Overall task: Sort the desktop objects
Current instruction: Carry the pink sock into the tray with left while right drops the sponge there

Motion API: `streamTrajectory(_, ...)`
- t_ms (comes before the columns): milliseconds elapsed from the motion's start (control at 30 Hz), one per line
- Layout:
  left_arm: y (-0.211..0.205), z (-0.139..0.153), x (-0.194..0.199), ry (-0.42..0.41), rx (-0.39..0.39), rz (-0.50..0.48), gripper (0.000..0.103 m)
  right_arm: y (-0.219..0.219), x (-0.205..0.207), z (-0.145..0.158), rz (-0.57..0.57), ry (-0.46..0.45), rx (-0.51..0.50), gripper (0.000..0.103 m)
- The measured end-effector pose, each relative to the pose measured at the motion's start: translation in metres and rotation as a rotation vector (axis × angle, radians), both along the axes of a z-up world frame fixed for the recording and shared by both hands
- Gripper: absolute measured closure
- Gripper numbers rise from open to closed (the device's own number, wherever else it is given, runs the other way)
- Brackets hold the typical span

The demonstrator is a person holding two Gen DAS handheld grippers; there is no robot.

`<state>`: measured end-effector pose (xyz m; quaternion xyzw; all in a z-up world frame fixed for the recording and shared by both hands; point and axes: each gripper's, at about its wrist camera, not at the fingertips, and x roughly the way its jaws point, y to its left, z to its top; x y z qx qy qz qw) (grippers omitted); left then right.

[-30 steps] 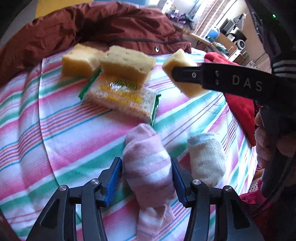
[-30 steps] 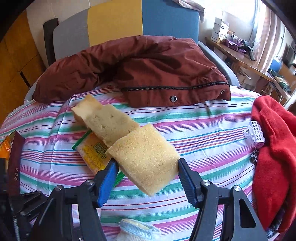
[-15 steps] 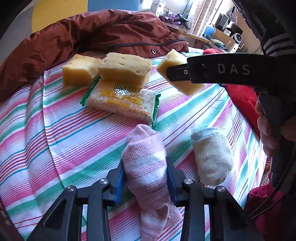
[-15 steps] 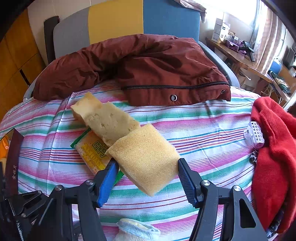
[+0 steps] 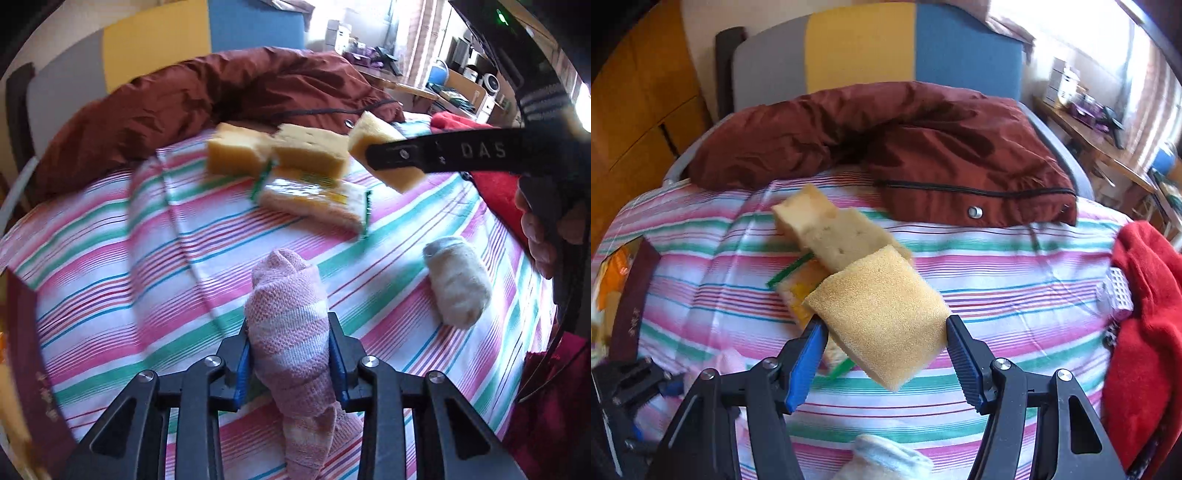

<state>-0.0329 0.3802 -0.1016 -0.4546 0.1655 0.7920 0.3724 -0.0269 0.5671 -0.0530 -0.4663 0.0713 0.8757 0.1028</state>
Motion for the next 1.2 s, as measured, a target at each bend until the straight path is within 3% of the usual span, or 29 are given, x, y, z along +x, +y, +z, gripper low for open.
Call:
streamTrajectory(900, -0.113, 0.078, 0.017, 0.132, 0.112, 0.147, 0.069, -0.011, 0.001, -0.017, -0.005, -0.057, 0.04, 0.038)
streamTrajectory(1200, -0.171, 0.11, 0.018, 0.168, 0.182, 0.215, 0.069, -0.053, 0.006, 0.018, 0.05, 0.022, 0.004, 0.038)
